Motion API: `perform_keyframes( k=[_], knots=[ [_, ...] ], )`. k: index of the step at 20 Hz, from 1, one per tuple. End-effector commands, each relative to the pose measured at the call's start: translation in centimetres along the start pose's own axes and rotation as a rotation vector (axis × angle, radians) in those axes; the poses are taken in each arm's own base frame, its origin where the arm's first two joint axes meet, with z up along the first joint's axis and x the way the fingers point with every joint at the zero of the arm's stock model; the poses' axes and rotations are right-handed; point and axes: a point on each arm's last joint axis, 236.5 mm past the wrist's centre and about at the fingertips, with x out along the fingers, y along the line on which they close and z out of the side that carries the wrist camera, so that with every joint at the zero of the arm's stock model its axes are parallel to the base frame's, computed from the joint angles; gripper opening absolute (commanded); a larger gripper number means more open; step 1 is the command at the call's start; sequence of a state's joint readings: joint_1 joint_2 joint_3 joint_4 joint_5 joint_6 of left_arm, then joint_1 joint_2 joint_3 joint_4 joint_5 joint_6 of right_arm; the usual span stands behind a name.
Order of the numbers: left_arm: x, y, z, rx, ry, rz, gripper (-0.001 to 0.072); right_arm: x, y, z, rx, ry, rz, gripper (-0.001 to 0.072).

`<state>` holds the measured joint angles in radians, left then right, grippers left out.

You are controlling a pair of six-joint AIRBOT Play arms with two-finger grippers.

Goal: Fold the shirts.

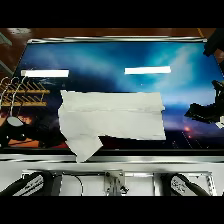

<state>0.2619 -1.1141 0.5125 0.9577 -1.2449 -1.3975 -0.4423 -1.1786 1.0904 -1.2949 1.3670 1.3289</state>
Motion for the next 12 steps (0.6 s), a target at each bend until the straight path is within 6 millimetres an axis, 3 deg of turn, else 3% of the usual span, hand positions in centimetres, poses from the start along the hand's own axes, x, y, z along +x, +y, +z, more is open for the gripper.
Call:
perform_keyframes(
  k=[1, 9, 12],
  knots=[
    [3.2, 0.9, -1.7, -0.063, -0.035, -0.064, 0.0482, -0.2, 0.6, 0.4, 0.002, -0.028, 0.033, 0.0510],
    [3.8, 0.9, 0.3, -0.111, -0.097, -0.089, 0.0479, -0.1, 0.5, 0.7, 0.003, -0.041, 0.029, 0.0510],
    [4.2, -0.1, 0.8, -0.110, -0.100, -0.142, 0.0441, -0.1, 0.5, 0.7, 0.012, -0.039, 0.027, 0.0511]
  ],
)
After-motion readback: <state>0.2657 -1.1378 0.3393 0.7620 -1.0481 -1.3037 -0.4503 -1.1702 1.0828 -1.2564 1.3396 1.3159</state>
